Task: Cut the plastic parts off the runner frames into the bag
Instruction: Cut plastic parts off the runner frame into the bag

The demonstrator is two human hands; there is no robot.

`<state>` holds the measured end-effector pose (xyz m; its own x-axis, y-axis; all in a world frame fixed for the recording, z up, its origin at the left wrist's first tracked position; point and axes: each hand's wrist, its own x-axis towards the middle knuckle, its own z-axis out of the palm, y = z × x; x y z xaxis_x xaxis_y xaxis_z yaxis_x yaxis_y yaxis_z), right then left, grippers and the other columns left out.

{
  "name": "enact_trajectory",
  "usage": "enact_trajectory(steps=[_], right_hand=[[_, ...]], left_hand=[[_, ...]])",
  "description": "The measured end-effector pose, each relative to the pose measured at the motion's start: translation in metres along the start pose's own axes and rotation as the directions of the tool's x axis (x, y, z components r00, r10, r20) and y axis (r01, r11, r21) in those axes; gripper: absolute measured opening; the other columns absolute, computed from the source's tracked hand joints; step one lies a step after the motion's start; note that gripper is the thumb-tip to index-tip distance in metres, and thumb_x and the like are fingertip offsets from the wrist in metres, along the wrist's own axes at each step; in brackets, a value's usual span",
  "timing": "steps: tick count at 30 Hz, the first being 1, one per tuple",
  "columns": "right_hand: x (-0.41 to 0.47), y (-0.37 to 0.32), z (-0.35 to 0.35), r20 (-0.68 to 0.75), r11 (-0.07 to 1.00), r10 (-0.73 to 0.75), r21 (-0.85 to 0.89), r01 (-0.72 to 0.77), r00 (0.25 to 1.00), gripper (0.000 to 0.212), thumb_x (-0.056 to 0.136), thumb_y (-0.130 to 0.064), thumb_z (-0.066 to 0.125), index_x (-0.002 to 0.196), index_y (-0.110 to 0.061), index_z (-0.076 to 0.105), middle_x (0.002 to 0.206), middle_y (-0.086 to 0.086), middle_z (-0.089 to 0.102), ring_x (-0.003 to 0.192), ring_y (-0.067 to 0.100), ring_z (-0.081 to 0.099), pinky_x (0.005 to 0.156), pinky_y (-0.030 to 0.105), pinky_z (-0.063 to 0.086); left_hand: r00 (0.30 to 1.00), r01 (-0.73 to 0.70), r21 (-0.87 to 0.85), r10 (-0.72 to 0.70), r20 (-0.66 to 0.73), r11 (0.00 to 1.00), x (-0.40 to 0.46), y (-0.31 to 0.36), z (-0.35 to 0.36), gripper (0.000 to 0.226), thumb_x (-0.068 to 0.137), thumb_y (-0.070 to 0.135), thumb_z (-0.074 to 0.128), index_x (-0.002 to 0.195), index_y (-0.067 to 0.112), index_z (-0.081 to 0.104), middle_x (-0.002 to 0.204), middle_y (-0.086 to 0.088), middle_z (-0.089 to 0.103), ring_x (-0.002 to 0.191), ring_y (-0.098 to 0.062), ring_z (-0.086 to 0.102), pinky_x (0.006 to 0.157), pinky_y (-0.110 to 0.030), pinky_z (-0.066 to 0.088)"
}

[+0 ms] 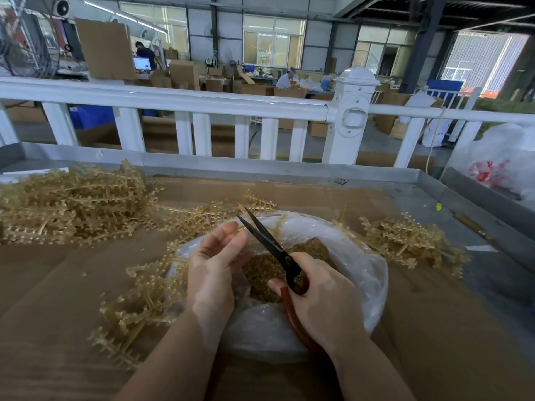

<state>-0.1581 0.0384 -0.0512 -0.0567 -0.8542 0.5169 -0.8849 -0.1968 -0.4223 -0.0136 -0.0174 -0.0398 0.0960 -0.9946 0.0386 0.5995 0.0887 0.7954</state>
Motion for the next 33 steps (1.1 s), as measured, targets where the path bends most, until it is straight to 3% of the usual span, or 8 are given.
enact_trajectory(steps=[2, 6, 9, 15, 19, 23, 30, 33], right_hand=[[0.0, 0.0, 0.001, 0.006, 1.0, 0.001, -0.003, -0.001, 1.0, 0.035, 0.08, -0.06, 0.058, 0.105, -0.035, 0.061, 0.083, -0.016, 0.063, 0.078, 0.001, 0.055, 0.064, 0.002, 0.032], [0.0, 0.001, 0.002, 0.0, 1.0, 0.0, -0.002, 0.0, 1.0, 0.037, 0.08, -0.059, 0.059, 0.106, -0.034, 0.062, 0.083, -0.015, 0.063, 0.078, 0.001, 0.056, 0.065, 0.002, 0.032], [0.001, 0.002, 0.003, -0.011, 1.0, 0.002, -0.001, -0.002, 1.0, 0.039, 0.08, -0.061, 0.057, 0.107, -0.034, 0.062, 0.083, -0.014, 0.063, 0.078, 0.002, 0.056, 0.067, 0.008, 0.037], [0.001, 0.002, 0.001, -0.019, 0.999, 0.022, 0.038, -0.022, 1.0, 0.04, 0.079, -0.061, 0.057, 0.109, -0.034, 0.061, 0.085, -0.015, 0.063, 0.08, 0.001, 0.056, 0.069, 0.012, 0.04], [0.001, 0.001, -0.001, -0.014, 1.0, -0.009, 0.026, 0.009, 1.0, 0.036, 0.079, -0.06, 0.056, 0.105, -0.035, 0.061, 0.084, -0.017, 0.062, 0.079, 0.0, 0.054, 0.067, 0.005, 0.035], [-0.001, 0.001, 0.0, 0.01, 0.999, -0.043, -0.026, 0.043, 0.999, 0.036, 0.08, -0.059, 0.056, 0.106, -0.036, 0.059, 0.084, -0.019, 0.058, 0.08, 0.0, 0.05, 0.067, 0.003, 0.03], [0.0, 0.002, 0.003, 0.02, 0.998, -0.046, -0.05, 0.047, 0.999, 0.044, 0.081, -0.062, 0.049, 0.11, -0.031, 0.06, 0.088, -0.015, 0.061, 0.083, 0.003, 0.052, 0.069, 0.006, 0.03], [0.0, 0.003, 0.003, 0.043, 0.998, -0.046, -0.051, 0.048, 0.998, 0.047, 0.08, -0.064, 0.045, 0.112, -0.033, 0.058, 0.09, -0.016, 0.06, 0.085, 0.003, 0.052, 0.071, 0.01, 0.032]], left_hand=[[1.0, 0.005, -0.005, -0.005, -0.002, 1.0, 0.0, 0.0, -0.001, 0.037, 0.063, 0.01, 0.071, 0.099, 0.01, 0.067, 0.102, -0.017, 0.066, 0.086, -0.024, 0.066, 0.073, -0.026, 0.056], [1.0, -0.025, 0.016, 0.025, 0.011, 1.0, 0.002, -0.004, -0.001, 0.041, 0.062, -0.001, 0.069, 0.101, 0.01, 0.065, 0.076, -0.001, 0.062, 0.076, -0.017, 0.064, 0.072, -0.024, 0.058], [0.999, -0.039, 0.028, 0.039, -0.001, 0.999, 0.004, -0.006, -0.003, 0.041, 0.068, -0.012, 0.066, 0.101, 0.012, 0.064, 0.069, 0.004, 0.06, 0.067, -0.011, 0.062, 0.07, -0.022, 0.057], [0.999, -0.03, -0.102, 0.034, 0.035, 0.994, 0.005, -0.005, -0.002, 0.056, 0.058, -0.012, 0.063, 0.109, 0.011, 0.061, 0.077, 0.002, 0.058, 0.067, -0.007, 0.06, 0.079, -0.023, 0.057], [0.999, -0.024, -0.095, 0.026, 0.025, 0.995, 0.006, -0.003, -0.002, 0.053, 0.07, -0.022, 0.057, 0.113, 0.009, 0.06, 0.081, 0.0, 0.059, 0.067, -0.006, 0.062, 0.07, -0.018, 0.056], [1.0, -0.017, -0.076, 0.019, 0.021, 0.997, 0.005, -0.001, -0.003, 0.054, 0.074, -0.022, 0.056, 0.121, 0.004, 0.057, 0.091, -0.004, 0.062, 0.083, -0.013, 0.063, 0.079, -0.02, 0.056], [0.999, -0.004, -0.1, 0.009, 0.05, 0.995, 0.0, 0.003, 0.001, 0.058, 0.061, -0.011, 0.063, 0.116, 0.006, 0.059, 0.088, -0.004, 0.069, 0.083, -0.013, 0.07, 0.074, -0.022, 0.057], [0.999, 0.017, -0.119, -0.01, 0.052, 0.993, 0.0, 0.003, 0.0, 0.058, 0.063, -0.013, 0.061, 0.118, 0.005, 0.058, 0.092, -0.009, 0.062, 0.085, -0.017, 0.067, 0.072, -0.022, 0.057]])
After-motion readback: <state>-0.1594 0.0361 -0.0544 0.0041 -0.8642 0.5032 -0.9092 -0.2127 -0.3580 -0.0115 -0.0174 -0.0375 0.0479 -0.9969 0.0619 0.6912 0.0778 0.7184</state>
